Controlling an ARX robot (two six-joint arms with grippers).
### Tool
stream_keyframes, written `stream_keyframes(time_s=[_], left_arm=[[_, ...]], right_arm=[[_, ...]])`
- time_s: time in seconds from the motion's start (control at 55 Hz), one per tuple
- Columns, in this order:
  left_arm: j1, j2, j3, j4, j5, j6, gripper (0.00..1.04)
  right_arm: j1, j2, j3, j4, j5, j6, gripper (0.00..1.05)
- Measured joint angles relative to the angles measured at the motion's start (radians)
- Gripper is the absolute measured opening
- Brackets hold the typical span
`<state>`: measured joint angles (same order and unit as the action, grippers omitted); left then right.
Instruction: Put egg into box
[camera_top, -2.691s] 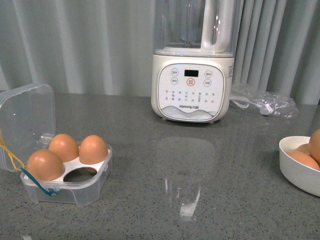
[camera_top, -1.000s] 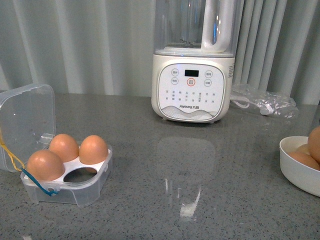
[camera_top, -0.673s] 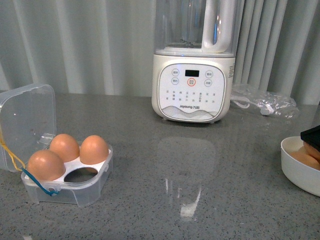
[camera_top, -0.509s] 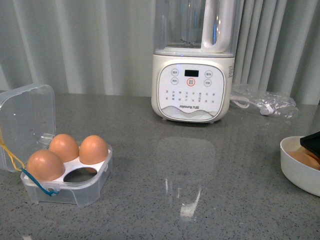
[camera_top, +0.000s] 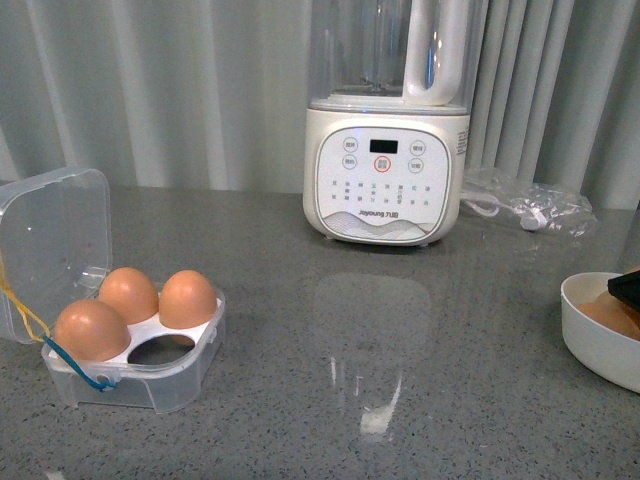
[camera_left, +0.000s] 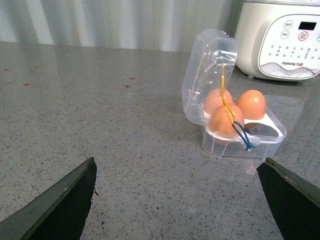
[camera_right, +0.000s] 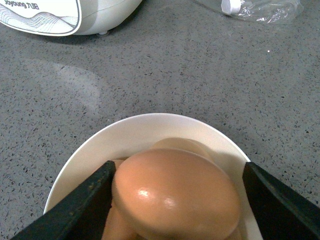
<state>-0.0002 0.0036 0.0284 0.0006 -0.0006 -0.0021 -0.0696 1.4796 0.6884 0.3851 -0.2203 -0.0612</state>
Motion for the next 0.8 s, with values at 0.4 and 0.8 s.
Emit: stream_keyframes(time_s=[0.4, 0.8], left_arm=[[0.0, 0.0, 0.0, 0.0, 0.0, 0.0, 0.98], [0.0, 0.0, 0.0, 0.0, 0.0, 0.0, 0.98]], right_arm=[[-0.002, -0.012, 0.0, -0.013, -0.008, -0.013, 0.61], [0.0, -0.056, 0.002, -0.031, -0.017, -0.006, 0.6]])
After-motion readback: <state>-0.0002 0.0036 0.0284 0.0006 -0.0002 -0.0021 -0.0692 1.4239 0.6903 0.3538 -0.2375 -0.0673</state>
